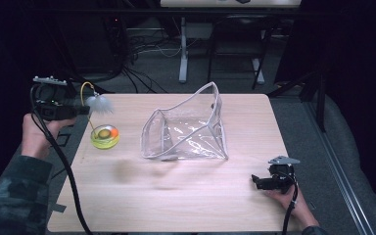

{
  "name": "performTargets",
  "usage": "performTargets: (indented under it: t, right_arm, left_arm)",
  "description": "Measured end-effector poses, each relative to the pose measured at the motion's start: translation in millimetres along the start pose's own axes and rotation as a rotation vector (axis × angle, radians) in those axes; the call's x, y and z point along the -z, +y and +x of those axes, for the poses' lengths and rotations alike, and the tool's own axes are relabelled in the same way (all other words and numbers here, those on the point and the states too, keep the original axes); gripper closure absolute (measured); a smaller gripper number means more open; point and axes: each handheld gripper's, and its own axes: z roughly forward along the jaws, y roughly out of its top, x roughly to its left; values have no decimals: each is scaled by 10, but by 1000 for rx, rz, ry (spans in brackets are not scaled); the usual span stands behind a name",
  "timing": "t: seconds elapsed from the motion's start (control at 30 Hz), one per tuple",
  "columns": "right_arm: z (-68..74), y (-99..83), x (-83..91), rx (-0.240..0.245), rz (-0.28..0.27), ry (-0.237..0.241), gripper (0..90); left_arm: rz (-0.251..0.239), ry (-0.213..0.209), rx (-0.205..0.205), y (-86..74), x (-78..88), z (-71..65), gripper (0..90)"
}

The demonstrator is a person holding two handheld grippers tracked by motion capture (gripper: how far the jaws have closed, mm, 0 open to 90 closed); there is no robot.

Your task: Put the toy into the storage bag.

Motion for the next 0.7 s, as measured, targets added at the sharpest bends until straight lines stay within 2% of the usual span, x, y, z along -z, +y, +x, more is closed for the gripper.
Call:
performTargets:
  t: [0.7]
  right_arm:
    - [0,-1,-1,-1,0,0,0]
  left_arm:
    - [-60,1,-51,337,206,-122,884]
